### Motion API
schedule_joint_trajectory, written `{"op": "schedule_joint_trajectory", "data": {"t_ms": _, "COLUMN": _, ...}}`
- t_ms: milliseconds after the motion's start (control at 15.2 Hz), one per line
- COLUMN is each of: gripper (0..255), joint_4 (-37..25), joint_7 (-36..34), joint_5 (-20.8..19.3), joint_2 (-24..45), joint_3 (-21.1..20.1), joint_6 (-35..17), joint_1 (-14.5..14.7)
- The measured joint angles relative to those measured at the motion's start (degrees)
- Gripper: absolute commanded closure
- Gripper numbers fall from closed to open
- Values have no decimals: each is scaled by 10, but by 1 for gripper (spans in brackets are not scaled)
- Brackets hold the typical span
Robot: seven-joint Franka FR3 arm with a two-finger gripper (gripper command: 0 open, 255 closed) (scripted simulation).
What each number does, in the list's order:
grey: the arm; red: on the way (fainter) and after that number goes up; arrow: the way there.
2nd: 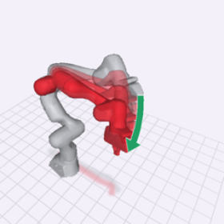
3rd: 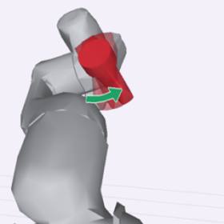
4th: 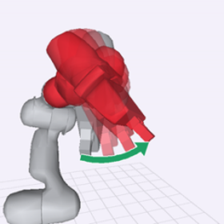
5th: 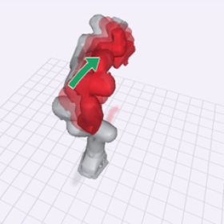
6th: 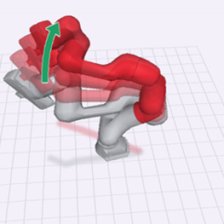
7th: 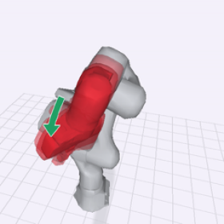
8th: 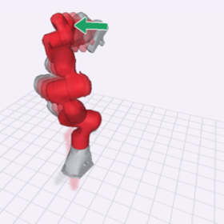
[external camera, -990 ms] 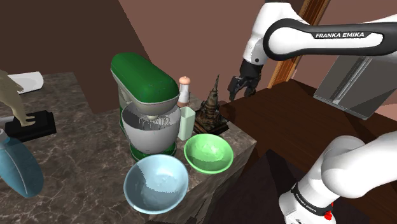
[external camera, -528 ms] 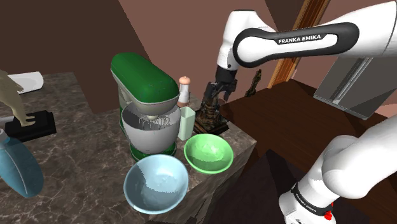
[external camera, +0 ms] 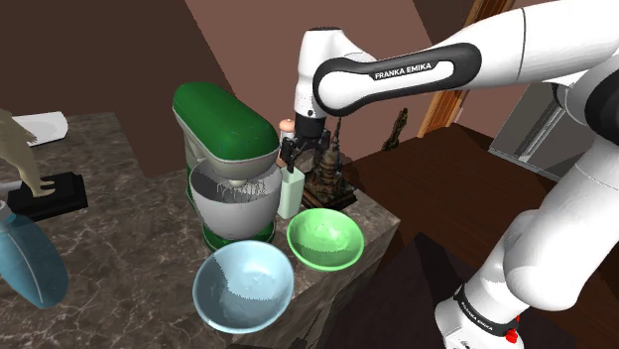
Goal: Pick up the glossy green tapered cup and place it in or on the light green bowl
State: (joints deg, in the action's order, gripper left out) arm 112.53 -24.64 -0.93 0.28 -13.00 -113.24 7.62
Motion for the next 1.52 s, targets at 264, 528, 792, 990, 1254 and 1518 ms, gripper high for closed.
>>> {"op": "schedule_joint_trajectory", "data": {"t_ms": 264, "gripper": 0, "joint_4": 8, "joint_7": -6, "joint_5": -5, "joint_2": 20, "joint_3": -2, "joint_6": -25, "joint_1": 3}}
{"op": "schedule_joint_trajectory", "data": {"t_ms": 528, "gripper": 0, "joint_4": 26, "joint_7": -9, "joint_5": -8, "joint_2": 31, "joint_3": -3, "joint_6": -54, "joint_1": 3}}
{"op": "schedule_joint_trajectory", "data": {"t_ms": 792, "gripper": 0, "joint_4": 28, "joint_7": -9, "joint_5": -9, "joint_2": 33, "joint_3": -2, "joint_6": -58, "joint_1": 3}}
{"op": "schedule_joint_trajectory", "data": {"t_ms": 990, "gripper": 255, "joint_4": 28, "joint_7": -9, "joint_5": -9, "joint_2": 33, "joint_3": -2, "joint_6": -59, "joint_1": 3}}
{"op": "schedule_joint_trajectory", "data": {"t_ms": 1254, "gripper": 255, "joint_4": 28, "joint_7": -9, "joint_5": -9, "joint_2": 33, "joint_3": -3, "joint_6": -59, "joint_1": 3}}
{"op": "schedule_joint_trajectory", "data": {"t_ms": 1518, "gripper": 255, "joint_4": 28, "joint_7": -9, "joint_5": -9, "joint_2": 33, "joint_3": -3, "joint_6": -59, "joint_1": 3}}
